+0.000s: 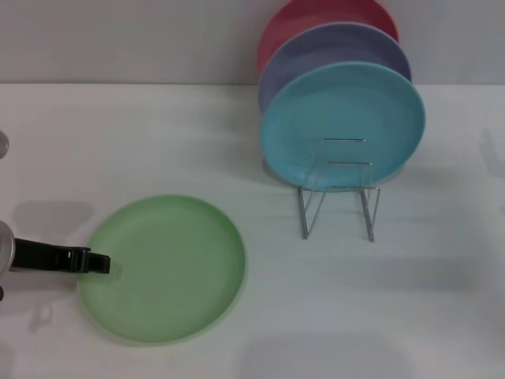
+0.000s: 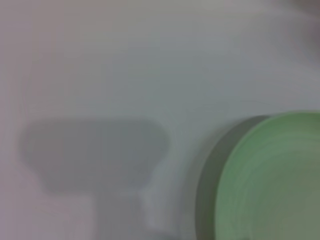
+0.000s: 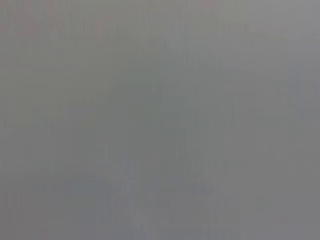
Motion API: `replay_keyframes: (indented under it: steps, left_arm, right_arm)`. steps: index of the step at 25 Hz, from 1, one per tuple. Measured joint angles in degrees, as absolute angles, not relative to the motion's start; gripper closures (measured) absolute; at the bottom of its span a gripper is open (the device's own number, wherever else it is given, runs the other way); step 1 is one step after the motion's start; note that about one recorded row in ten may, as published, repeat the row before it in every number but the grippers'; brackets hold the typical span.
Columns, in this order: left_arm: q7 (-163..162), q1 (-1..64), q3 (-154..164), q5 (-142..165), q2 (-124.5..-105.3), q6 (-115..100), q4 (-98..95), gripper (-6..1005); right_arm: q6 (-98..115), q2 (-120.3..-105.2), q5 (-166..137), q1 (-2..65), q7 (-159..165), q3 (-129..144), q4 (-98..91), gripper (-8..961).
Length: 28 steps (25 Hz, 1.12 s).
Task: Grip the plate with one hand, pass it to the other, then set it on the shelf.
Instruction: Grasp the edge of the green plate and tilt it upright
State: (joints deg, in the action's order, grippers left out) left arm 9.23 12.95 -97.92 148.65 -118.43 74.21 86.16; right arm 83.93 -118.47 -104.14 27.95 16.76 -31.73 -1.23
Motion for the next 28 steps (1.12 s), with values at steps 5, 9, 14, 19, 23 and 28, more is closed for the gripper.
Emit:
replay_keyframes:
  steps: [5, 9, 14, 19, 23, 28]
  left_arm:
    - [9.45, 13.49, -97.82, 148.76, -118.38, 74.07, 85.22, 403]
    - [9.68, 13.75, -97.82, 148.80, -118.29, 73.91, 85.00, 486]
    - [9.68, 14.30, -97.82, 149.94, -118.24, 73.90, 84.63, 661]
    - [9.68, 15.19, -97.82, 151.02, -118.37, 74.17, 83.36, 687]
    - [9.69, 15.71, -97.80, 151.06, -118.38, 74.20, 82.87, 686]
    - [9.74, 15.86, -97.29, 151.08, -118.35, 74.00, 82.76, 695]
  right_arm:
    - [83.93, -118.47, -104.14, 27.95, 17.22, -31.73, -1.23, 256]
    - [83.71, -118.47, -104.14, 28.00, 18.87, -31.73, -1.23, 256]
    - [83.61, -118.47, -104.15, 27.93, 19.58, -31.73, -1.30, 256]
    - [83.58, -118.47, -104.15, 27.92, 19.65, -31.73, -1.32, 256]
    - [83.49, -118.47, -104.15, 27.95, 19.67, -31.73, -1.32, 256]
    - [83.49, -118.47, -104.15, 28.03, 19.69, -31.73, -1.32, 257]
